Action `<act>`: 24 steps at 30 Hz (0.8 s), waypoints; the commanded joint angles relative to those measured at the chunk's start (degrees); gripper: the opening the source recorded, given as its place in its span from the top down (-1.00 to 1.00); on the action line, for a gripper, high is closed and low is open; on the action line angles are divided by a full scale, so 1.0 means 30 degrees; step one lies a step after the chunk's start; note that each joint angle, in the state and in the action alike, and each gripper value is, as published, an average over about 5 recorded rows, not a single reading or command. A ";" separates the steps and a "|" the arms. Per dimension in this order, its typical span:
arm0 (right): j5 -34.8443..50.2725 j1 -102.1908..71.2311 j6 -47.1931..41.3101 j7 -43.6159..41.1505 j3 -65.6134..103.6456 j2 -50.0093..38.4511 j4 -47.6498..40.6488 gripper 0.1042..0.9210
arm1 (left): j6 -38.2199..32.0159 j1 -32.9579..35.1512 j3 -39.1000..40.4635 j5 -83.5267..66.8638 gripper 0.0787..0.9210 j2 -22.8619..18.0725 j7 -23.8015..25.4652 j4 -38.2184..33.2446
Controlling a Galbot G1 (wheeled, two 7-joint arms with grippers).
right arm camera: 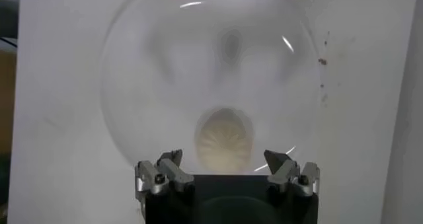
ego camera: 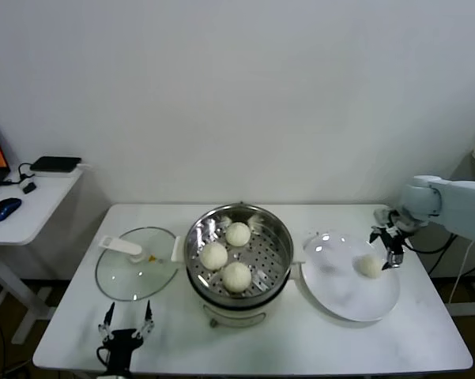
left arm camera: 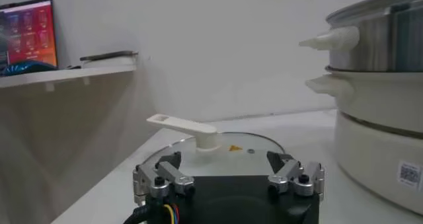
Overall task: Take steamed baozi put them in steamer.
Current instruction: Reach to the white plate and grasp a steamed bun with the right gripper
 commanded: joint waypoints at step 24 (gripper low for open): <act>-0.2476 -0.5370 -0.0488 0.0486 0.5043 0.0626 -0.3555 -0.76 | -0.0039 -0.0067 -0.0153 0.0131 -0.77 0.0059 -0.0004 0.0320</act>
